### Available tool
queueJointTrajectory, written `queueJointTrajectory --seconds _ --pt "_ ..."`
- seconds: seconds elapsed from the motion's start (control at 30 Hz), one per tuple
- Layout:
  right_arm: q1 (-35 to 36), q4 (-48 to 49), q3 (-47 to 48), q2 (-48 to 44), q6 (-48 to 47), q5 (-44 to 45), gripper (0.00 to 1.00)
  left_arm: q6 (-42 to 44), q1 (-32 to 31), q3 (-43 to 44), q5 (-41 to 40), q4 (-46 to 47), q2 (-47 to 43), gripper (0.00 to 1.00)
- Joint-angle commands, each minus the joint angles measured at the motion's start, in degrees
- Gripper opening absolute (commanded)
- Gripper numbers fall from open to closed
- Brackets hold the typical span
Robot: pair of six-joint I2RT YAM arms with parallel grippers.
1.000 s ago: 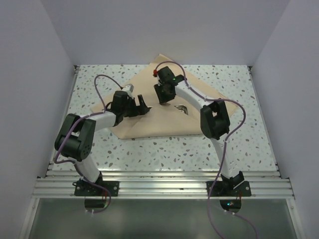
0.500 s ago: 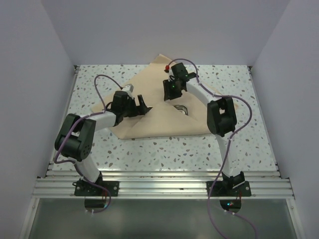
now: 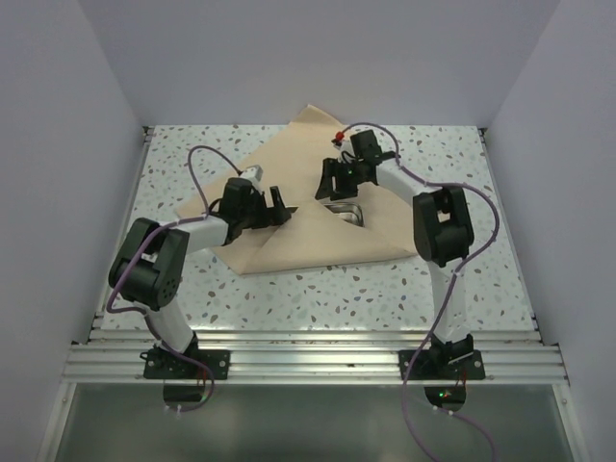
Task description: Prepare the surgical pack
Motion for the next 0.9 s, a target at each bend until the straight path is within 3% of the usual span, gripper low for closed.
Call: queueJointTrajectory --seconds 0.0,0.17,0.47,0.87 --pt "-2.1 10.9 -3.4 -7.8 4.6 -6.4 0.62 1.1 -0.7 2.3 -1.3 1.0 0.7 0.95" --pt "-2.2 14.9 -5.6 -8.4 3.4 -11.8 0.62 1.1 -1.0 2.5 -1.6 0.7 1.4 0.95" --pt "-1.8 13.3 -3.4 -4.8 0.1 -17.2 0.62 1.3 -1.1 3.2 -2.1 0.3 1.3 0.95" --pt "0.4 9.4 -2.9 -2.3 -3.3 -13.7 0.6 1.4 -1.1 4.2 -2.2 -0.4 1.1 0.95"
